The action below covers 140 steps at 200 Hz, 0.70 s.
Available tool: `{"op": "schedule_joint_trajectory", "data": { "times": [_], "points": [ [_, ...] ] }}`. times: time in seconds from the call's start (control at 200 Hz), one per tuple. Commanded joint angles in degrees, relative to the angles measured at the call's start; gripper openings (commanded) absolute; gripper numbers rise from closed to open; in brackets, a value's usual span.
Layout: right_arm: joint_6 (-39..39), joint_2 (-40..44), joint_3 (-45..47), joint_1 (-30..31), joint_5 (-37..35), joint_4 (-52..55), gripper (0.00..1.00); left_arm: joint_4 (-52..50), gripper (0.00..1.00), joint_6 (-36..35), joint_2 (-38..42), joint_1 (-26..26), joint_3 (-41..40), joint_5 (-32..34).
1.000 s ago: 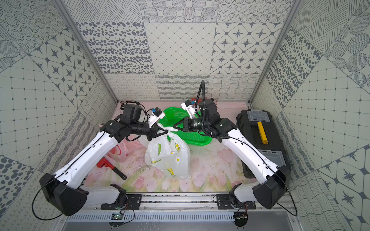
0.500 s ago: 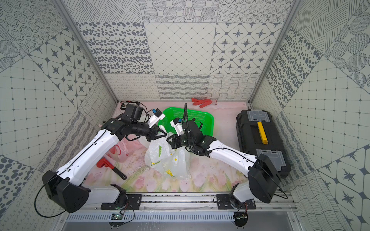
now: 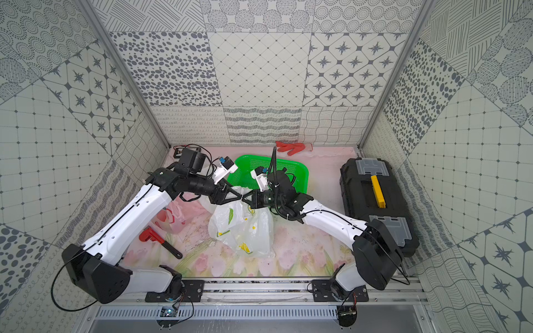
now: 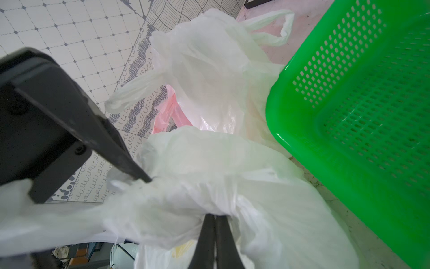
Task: Place the pears into plastic bags & tie knots
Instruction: Tie the plastic bag at the center of the board.
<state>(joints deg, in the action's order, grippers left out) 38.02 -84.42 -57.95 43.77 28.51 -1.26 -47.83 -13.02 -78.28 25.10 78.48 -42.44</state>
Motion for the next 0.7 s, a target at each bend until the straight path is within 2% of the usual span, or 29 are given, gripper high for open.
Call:
{"op": "schedule_joint_trajectory", "data": {
  "times": [0.0, 0.065, 0.21, 0.285, 0.37, 0.445, 0.535, 0.695],
  "points": [
    [1.2, 1.1, -0.4, 0.9, 1.3, -4.1, 0.00, 0.3, 0.52, 0.0, -1.9, 0.5, 1.3, 1.6],
    [1.2, 1.0, -0.4, 1.2, 1.5, -4.1, 0.00, 0.3, 0.46, -0.2, -2.9, 0.5, 1.9, 3.7],
    [0.3, 1.9, -0.2, 1.2, 1.6, -2.2, 0.00, 0.3, 0.27, -0.3, -4.3, 0.5, 2.8, 5.6],
    [-1.4, 2.9, -0.6, 1.0, 2.3, 0.4, 0.07, 2.5, 0.13, 0.4, -3.7, 0.5, 2.0, 7.2],
    [-2.7, 4.4, -1.1, -0.3, 4.5, 3.4, 0.19, 5.1, 0.00, 0.6, -2.4, 0.6, 0.5, 7.3],
    [-4.1, 6.8, -1.6, -2.7, 6.2, 6.9, 0.30, 6.7, 0.00, -0.2, -0.9, 0.6, -1.1, 7.6],
    [-8.9, 10.1, -3.8, -6.1, 6.7, 13.8, 0.38, 8.1, 0.00, -1.8, 1.4, 0.6, -3.4, 7.7],
    [-28.0, 11.3, -9.4, -6.4, 0.2, 28.8, 0.53, 10.5, 0.00, -3.6, 4.1, 0.6, -6.0, 4.9]
  ]
}}
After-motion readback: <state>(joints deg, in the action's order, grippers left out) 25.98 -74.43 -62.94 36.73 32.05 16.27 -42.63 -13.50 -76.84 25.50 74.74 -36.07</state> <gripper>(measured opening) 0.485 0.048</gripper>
